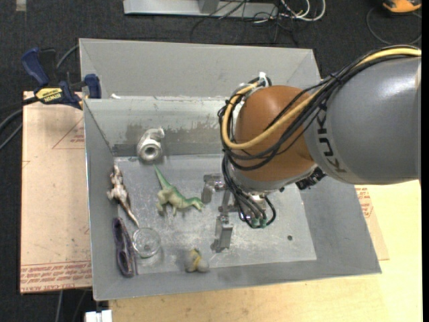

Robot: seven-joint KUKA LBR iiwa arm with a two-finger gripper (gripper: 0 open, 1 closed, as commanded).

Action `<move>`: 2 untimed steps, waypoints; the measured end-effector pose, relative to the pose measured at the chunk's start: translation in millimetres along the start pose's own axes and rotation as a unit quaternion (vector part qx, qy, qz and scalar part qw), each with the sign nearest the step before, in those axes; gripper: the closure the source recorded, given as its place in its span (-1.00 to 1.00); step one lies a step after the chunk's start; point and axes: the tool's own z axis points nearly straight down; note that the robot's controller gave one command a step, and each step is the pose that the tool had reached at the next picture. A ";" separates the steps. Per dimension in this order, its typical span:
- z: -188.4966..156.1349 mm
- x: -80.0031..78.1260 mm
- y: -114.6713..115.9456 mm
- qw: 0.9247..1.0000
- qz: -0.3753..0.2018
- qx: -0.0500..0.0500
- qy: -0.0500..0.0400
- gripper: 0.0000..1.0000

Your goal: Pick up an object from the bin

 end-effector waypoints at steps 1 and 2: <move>-1.9 -0.3 -0.2 1.000 0.000 0.000 -0.001 -1.00; -8.0 -23.8 -3.9 0.999 -0.052 -0.001 -0.002 -1.00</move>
Offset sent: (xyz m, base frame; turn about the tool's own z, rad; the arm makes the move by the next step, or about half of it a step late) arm 0.0248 -0.0047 0.0081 -0.1149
